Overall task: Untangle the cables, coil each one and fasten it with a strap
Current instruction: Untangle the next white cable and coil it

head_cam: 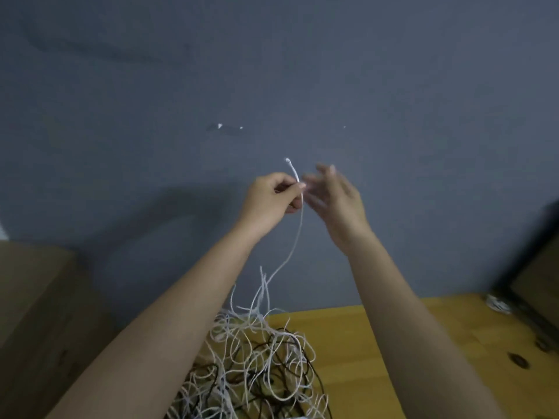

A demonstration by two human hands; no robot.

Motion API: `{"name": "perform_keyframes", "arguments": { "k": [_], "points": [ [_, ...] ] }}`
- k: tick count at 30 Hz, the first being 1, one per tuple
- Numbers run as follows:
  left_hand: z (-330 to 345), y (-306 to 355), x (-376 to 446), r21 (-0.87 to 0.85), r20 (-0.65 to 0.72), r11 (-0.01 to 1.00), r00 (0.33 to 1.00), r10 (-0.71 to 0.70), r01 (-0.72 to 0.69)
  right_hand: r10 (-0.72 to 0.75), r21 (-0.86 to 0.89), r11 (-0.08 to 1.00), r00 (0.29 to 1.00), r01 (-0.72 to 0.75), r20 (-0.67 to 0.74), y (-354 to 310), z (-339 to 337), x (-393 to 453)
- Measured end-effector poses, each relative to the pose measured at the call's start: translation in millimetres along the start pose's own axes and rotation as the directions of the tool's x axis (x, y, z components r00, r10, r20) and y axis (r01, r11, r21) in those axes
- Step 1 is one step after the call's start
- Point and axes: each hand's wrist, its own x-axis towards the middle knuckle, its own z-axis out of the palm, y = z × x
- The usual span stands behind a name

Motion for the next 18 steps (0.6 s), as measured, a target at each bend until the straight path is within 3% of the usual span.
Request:
{"name": "perform_keyframes", "arguments": {
  "k": [3, 6, 8, 10, 12, 14, 16, 18],
  "points": [
    [9.2, 11.2, 10.3, -0.137, -0.024, 0.99, 0.999, -0.029, 0.026, 0.208, -0.216, 0.962, 0.963, -0.169, 0.174, 32.4, -17.9, -37.3],
    [9.4, 17.8, 20.2, -0.179, -0.058, 0.983, 0.997, -0.059, 0.047, 0.208, -0.265, 0.949, 0.969, -0.168, 0.134, 59.8, -28.2, -62.4],
    [5.7, 8.5, 23.1, -0.069, -0.083, 0.994, 0.993, -0.087, 0.081, 0.084, -0.307, 0.949, 0.996, -0.075, 0.017, 65.9, -33.3, -65.0],
    [0.0, -5.4, 22.3, 0.145, -0.11, 0.983, 0.989, -0.097, 0.112, -0.078, -0.42, 0.906, 0.996, 0.051, -0.047, 60.3, -37.5, -60.9],
    [-7.1, -20.1, 19.0, 0.432, -0.14, 0.898, 0.99, -0.023, 0.082, -0.186, -0.543, 0.825, 0.983, 0.156, 0.0, 47.6, -39.7, -53.8],
    [-11.5, -26.2, 9.7, 0.57, -0.129, 0.822, 0.986, 0.103, -0.011, -0.227, -0.599, 0.769, 0.972, 0.221, 0.067, 31.5, -42.2, -47.0],
    [-12.7, -31.9, 1.6, 0.581, 0.009, 0.8, 0.984, 0.178, -0.15, -0.225, -0.583, 0.771, 0.966, 0.257, 0.128, 16.7, -44.8, -41.5],
    [-12.7, -31.9, -4.5, 0.599, 0.198, 0.765, 0.969, 0.148, -0.239, -0.191, -0.578, 0.769, 0.961, 0.272, 0.198, 2.4, -46.1, -35.9]
  ]
}}
